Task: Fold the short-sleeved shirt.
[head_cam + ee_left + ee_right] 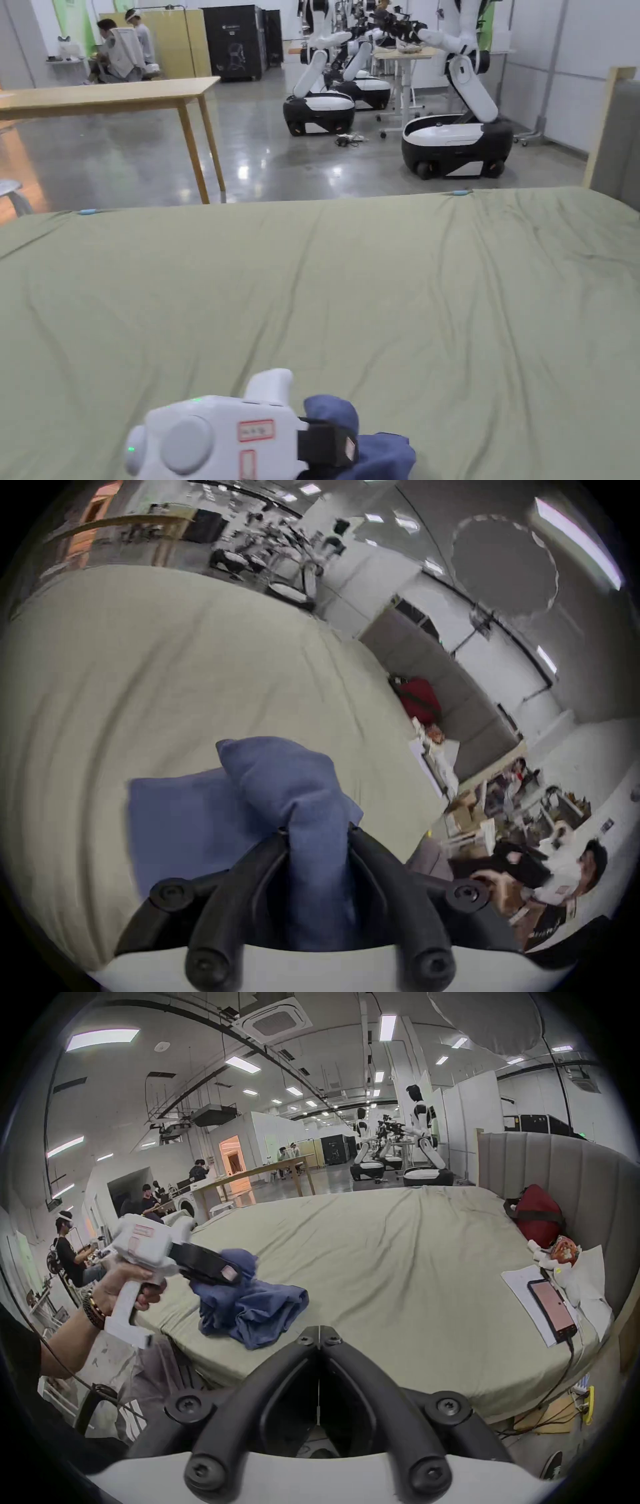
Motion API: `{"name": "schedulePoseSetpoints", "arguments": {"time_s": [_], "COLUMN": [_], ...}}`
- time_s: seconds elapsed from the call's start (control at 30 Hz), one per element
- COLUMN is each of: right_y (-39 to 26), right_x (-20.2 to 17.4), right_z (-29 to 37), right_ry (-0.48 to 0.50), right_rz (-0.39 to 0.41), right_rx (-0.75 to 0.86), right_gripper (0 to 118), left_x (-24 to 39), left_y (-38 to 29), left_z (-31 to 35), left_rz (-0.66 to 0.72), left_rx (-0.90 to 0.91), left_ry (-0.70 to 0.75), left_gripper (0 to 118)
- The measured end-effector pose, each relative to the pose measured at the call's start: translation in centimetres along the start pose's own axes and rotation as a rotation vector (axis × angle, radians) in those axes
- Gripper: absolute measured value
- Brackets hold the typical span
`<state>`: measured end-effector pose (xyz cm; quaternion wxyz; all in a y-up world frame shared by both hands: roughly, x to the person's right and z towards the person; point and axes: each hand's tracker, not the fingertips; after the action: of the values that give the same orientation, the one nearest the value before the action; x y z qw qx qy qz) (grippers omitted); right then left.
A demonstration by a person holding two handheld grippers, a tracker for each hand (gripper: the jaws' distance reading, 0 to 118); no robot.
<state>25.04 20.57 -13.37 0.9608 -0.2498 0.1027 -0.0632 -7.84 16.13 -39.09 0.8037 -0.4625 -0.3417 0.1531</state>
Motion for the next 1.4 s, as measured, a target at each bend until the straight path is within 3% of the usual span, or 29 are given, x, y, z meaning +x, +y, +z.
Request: {"name": "schedulePoseSetpoints", "arguments": {"time_s": [0.17,0.2,0.23,0.3,0.33,0.37,0.53,0.6,0.7,0.73,0.8,0.83,0.9,0.97,1.2,1.4], "right_y": [-0.6,-0.7,-0.8,-0.9,-1.0,-1.0,-1.0,-0.8,-0.3,-0.2,0.1,0.2,0.3,0.5,0.7,0.4], "right_x": [1.3,1.6,1.8,2.2,2.4,2.4,2.1,1.8,1.3,1.1,0.8,0.7,0.5,0.2,-0.3,-0.5], "right_z": [1.4,1.7,1.8,2.1,2.1,2.0,1.6,1.4,1.0,0.8,0.5,0.4,0.2,-0.1,-0.2,0.1], "right_ry": [-0.031,-0.040,-0.047,-0.062,-0.067,-0.068,-0.048,-0.033,-0.014,-0.010,0.000,0.006,0.012,0.022,0.031,0.021], "right_rz": [-0.035,-0.039,-0.042,-0.045,-0.046,-0.049,-0.049,-0.039,-0.023,-0.016,-0.008,-0.004,0.000,0.004,0.022,0.021], "right_rx": [0.013,0.014,0.014,0.008,0.006,0.004,0.002,0.003,0.000,0.000,0.000,0.000,0.000,-0.005,-0.008,-0.014], "right_gripper": [0,0,0,0,0,0,0,0,0,0,0,0,0,0,0,0], "left_x": [0.1,0.0,-0.4,-1.2,-0.9,-0.4,0.9,1.0,1.4,1.5,2.2,2.2,2.0,1.3,-1.6,-2.4], "left_y": [-0.8,-1.2,-1.2,-0.8,-0.8,-0.6,0.2,-0.3,-2.6,-3.6,-6.2,-7.7,-9.8,-11.3,-7.5,-2.0], "left_z": [-4.8,-4.7,-4.4,-3.9,-3.2,-2.5,3.5,6.7,10.8,12.0,13.3,13.8,14.1,14.1,11.1,0.4], "left_rz": [-0.012,-0.003,0.029,0.101,0.137,0.157,0.074,0.072,-0.053,-0.114,-0.240,-0.290,-0.384,-0.363,-0.108,0.122], "left_rx": [-0.045,-0.045,-0.046,-0.030,-0.047,-0.054,0.113,0.167,0.268,0.307,0.373,0.406,0.393,0.348,0.269,0.090], "left_ry": [0.056,0.052,0.010,-0.162,-0.241,-0.238,-0.250,-0.266,-0.234,-0.170,0.013,0.084,0.181,0.178,-0.120,-0.311], "left_gripper": [15,21,34,88,105,112,112,107,81,81,20,8,4,1,0,0]}}
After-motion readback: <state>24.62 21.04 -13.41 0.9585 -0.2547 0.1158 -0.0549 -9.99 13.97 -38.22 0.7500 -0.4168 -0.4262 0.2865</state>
